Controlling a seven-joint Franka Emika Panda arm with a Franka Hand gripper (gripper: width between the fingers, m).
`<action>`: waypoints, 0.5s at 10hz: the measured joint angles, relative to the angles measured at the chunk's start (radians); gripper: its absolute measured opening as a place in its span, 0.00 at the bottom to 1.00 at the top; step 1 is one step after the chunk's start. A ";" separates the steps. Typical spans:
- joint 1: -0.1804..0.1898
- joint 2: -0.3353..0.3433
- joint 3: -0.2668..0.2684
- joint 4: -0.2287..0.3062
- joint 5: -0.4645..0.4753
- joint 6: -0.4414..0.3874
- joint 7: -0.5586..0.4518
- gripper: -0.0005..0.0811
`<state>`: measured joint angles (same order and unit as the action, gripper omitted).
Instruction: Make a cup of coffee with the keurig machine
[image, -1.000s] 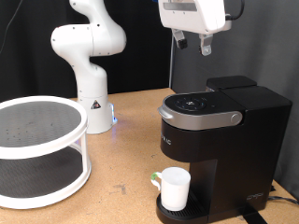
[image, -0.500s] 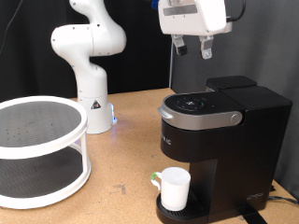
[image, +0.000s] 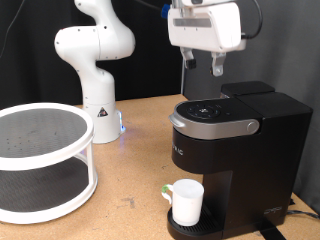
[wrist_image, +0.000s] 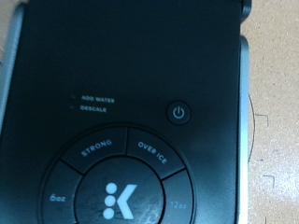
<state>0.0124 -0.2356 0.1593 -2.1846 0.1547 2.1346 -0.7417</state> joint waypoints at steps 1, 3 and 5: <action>0.000 0.012 0.003 -0.007 -0.010 0.026 0.011 0.99; 0.000 0.032 0.009 -0.019 -0.015 0.084 0.023 0.99; 0.000 0.042 0.011 -0.032 -0.018 0.120 0.023 0.99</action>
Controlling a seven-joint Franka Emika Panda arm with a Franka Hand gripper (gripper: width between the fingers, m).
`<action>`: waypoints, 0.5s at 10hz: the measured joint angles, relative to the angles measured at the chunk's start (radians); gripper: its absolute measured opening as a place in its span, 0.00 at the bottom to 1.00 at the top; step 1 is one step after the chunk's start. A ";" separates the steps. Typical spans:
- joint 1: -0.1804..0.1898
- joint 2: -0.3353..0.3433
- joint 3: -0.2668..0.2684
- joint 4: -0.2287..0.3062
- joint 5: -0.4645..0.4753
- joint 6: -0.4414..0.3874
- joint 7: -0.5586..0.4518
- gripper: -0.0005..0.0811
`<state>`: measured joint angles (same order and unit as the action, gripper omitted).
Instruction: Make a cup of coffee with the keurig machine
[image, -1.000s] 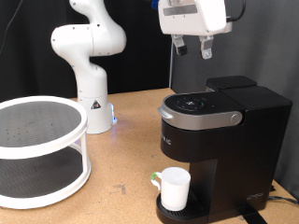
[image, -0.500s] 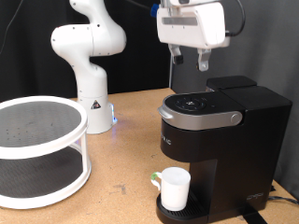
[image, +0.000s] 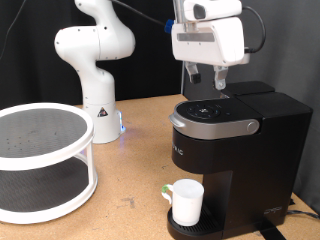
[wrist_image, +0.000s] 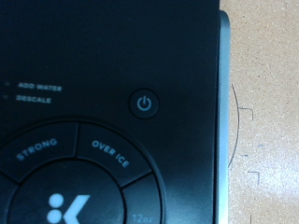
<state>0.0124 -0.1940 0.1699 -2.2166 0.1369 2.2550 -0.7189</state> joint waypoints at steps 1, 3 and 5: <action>0.000 0.005 0.001 -0.009 -0.008 0.023 0.000 0.84; 0.000 0.009 0.003 -0.036 -0.029 0.075 0.000 0.67; 0.000 0.012 0.004 -0.058 -0.036 0.104 0.000 0.50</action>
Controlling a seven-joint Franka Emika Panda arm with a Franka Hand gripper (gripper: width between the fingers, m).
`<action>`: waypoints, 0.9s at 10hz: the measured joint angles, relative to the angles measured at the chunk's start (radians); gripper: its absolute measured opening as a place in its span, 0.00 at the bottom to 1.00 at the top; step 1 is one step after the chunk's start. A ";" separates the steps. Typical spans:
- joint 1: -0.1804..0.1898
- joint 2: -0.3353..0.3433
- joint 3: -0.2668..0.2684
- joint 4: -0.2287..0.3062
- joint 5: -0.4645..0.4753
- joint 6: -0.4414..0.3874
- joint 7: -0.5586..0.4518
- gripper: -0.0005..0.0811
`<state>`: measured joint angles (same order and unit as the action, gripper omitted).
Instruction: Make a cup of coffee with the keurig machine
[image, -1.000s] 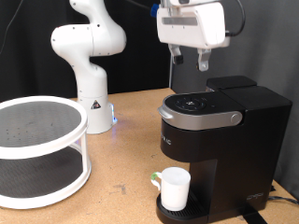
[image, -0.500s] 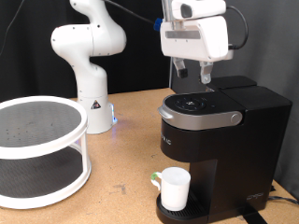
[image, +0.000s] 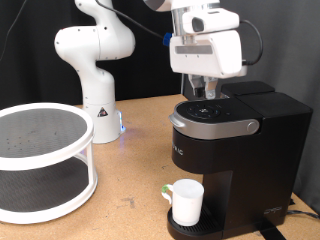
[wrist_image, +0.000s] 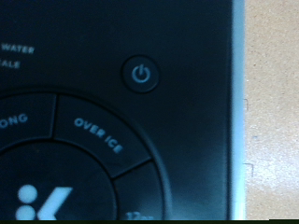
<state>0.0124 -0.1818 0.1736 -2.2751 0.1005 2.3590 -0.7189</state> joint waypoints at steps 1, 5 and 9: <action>0.000 0.005 0.000 -0.004 0.000 -0.009 0.000 0.28; 0.000 0.040 0.000 -0.005 0.000 -0.028 0.001 0.03; 0.000 0.052 -0.001 0.001 0.005 -0.041 0.001 0.01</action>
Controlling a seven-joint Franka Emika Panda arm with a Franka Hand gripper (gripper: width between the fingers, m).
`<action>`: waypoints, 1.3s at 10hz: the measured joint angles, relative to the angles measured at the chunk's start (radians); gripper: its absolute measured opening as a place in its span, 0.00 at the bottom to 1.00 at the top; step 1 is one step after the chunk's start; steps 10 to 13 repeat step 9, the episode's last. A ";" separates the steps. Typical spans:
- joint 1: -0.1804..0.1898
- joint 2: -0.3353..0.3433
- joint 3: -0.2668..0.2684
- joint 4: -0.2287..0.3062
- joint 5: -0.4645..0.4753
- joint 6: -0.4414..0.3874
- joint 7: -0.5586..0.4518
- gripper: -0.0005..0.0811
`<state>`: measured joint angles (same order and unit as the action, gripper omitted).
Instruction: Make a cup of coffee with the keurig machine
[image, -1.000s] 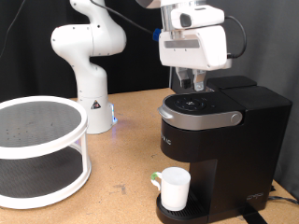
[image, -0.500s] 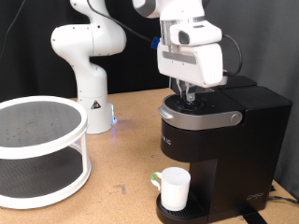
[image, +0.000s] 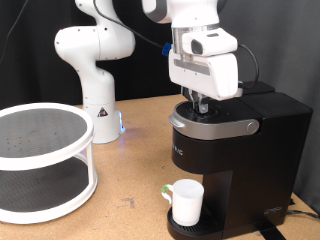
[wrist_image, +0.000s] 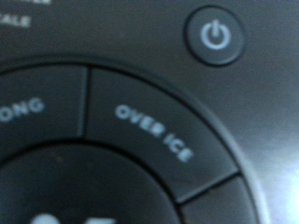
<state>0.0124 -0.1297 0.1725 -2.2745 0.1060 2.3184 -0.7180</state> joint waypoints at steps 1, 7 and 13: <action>0.000 0.003 -0.001 0.009 0.004 -0.026 0.000 0.01; -0.001 0.036 -0.007 0.061 0.007 -0.116 0.011 0.01; -0.001 0.046 -0.010 0.077 0.011 -0.140 0.011 0.01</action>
